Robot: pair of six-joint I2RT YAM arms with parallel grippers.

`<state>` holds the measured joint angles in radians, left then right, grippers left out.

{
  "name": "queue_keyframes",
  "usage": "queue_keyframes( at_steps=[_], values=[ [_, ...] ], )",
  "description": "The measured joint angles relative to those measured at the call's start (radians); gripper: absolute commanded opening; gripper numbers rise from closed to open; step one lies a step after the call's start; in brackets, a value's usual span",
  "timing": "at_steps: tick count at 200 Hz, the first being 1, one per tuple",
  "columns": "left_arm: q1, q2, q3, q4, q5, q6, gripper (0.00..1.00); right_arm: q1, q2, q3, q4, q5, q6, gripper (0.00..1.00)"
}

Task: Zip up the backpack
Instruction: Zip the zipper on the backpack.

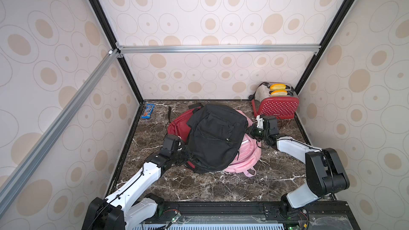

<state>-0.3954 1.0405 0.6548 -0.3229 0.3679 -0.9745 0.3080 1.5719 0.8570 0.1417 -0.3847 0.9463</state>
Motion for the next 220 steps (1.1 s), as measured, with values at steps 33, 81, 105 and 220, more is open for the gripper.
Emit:
queue_keyframes(
  at_steps=[33, 81, 105, 220],
  values=[
    [0.039, -0.004, 0.071, -0.002, 0.005, 0.017, 0.00, 0.001, 0.002, 0.060, -0.082, -0.013, -0.041, 0.00],
    [0.111, 0.082, 0.070, 0.039, 0.021, 0.022, 0.00, 0.008, 0.059, 0.207, -0.238, -0.036, -0.204, 0.37],
    [0.116, 0.130, 0.070, 0.058, 0.012, 0.022, 0.00, 0.013, 0.061, 0.235, -0.336, -0.066, -0.312, 0.77],
    [0.116, 0.070, 0.140, 0.037, 0.042, 0.045, 0.00, 0.220, -0.476, -0.151, -0.447, 0.081, -0.563, 0.50]
  ],
)
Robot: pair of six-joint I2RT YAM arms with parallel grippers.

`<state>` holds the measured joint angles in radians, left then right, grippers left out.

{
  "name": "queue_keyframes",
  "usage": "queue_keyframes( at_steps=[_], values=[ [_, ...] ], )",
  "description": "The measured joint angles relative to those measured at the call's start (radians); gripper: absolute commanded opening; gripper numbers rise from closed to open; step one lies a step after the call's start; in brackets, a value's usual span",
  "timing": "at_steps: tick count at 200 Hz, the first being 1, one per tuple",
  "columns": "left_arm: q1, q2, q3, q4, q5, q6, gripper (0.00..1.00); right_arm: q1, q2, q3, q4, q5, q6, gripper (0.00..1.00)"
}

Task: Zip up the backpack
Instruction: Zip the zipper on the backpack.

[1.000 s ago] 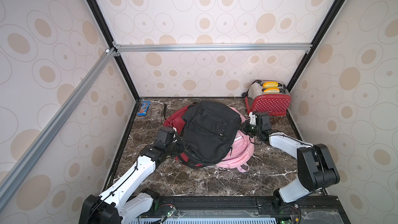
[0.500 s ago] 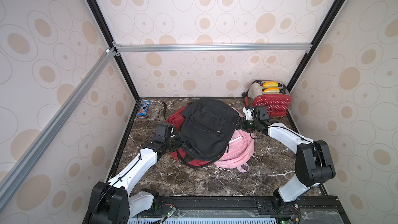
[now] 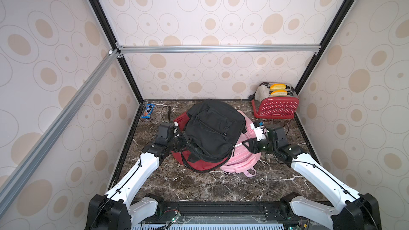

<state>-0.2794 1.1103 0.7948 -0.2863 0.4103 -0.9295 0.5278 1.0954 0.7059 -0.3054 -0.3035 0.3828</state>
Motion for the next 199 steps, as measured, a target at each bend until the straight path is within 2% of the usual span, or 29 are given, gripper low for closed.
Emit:
queue_keyframes(
  at_steps=[39, 101, 199],
  values=[
    [0.000, -0.018, 0.011, -0.023, 0.011, 0.004, 0.00, 0.063, 0.027, -0.120, 0.031, 0.014, 0.002, 0.56],
    [0.000, -0.018, 0.020, -0.041, 0.016, 0.010, 0.00, 0.122, 0.090, -0.120, 0.135, 0.023, 0.002, 0.59],
    [0.000, -0.050, 0.019, -0.045, 0.028, 0.010, 0.00, 0.128, 0.198, -0.068, 0.193, 0.030, 0.000, 0.59]
  ],
)
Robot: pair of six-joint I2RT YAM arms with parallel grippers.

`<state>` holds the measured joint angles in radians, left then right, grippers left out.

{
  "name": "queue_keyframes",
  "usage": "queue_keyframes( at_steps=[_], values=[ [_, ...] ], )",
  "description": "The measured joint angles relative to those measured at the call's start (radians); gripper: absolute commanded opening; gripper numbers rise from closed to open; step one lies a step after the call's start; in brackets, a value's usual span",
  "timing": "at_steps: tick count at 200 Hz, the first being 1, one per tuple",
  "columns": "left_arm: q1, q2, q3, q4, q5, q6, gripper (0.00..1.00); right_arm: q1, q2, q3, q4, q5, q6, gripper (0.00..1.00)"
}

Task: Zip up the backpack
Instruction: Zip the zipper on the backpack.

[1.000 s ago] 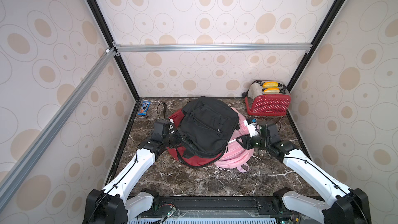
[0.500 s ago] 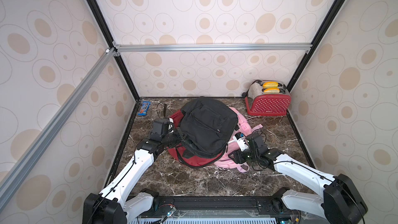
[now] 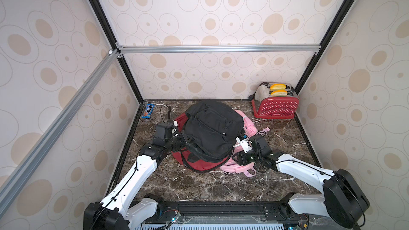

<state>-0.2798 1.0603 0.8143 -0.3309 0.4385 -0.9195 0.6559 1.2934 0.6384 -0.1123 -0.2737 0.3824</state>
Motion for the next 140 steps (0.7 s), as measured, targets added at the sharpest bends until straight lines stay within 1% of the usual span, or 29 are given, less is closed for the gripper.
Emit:
queue_keyframes(
  at_steps=[33, 55, 81, 109, 140],
  values=[
    [-0.002, 0.000, 0.000, 0.000, 0.001, 0.000, 0.00, 0.000, 0.043, 0.035, 0.005, 0.001, -0.005, 0.58],
    [-0.002, 0.000, -0.005, 0.000, 0.001, 0.000, 0.00, 0.000, 0.076, 0.053, 0.011, 0.006, -0.010, 0.55],
    [-0.004, -0.001, -0.012, 0.000, 0.000, 0.000, 0.00, 0.000, 0.117, 0.077, 0.011, 0.017, -0.026, 0.46],
    [-0.008, -0.001, -0.013, 0.000, 0.000, 0.000, 0.00, 0.001, 0.138, 0.095, 0.006, 0.024, -0.047, 0.32],
    [-0.010, -0.001, -0.014, 0.000, 0.000, 0.000, 0.00, 0.001, 0.137, 0.098, 0.003, 0.032, -0.063, 0.23]
  ],
)
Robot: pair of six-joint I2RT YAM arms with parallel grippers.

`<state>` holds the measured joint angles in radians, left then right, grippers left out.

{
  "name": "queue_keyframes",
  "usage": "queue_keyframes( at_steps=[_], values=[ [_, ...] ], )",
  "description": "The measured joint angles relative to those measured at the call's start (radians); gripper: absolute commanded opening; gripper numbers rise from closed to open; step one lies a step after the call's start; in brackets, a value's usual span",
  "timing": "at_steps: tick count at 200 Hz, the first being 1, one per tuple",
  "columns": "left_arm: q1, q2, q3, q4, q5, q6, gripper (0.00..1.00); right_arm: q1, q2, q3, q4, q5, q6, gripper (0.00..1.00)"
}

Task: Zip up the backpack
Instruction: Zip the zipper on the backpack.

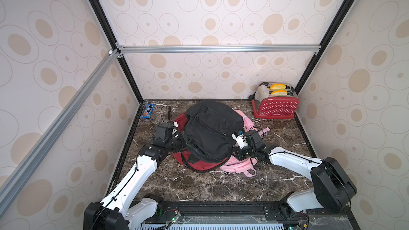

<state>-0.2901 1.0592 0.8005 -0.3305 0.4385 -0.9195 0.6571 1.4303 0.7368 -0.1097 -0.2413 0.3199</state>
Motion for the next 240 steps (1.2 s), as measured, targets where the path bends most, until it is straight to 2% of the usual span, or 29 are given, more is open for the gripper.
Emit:
queue_keyframes(
  at_steps=[53, 138, 240],
  values=[
    [-0.003, 0.000, -0.011, 0.001, 0.000, 0.000, 0.00, -0.021, -0.040, -0.001, -0.004, -0.019, -0.021, 0.00],
    [-0.005, 0.000, -0.011, 0.000, -0.004, 0.001, 0.00, -0.034, -0.075, 0.013, -0.128, -0.053, -0.052, 0.00],
    [-0.009, -0.005, -0.045, -0.003, -0.041, 0.023, 0.00, 0.003, 0.022, 0.196, -0.416, -0.093, -0.067, 0.00]
  ],
)
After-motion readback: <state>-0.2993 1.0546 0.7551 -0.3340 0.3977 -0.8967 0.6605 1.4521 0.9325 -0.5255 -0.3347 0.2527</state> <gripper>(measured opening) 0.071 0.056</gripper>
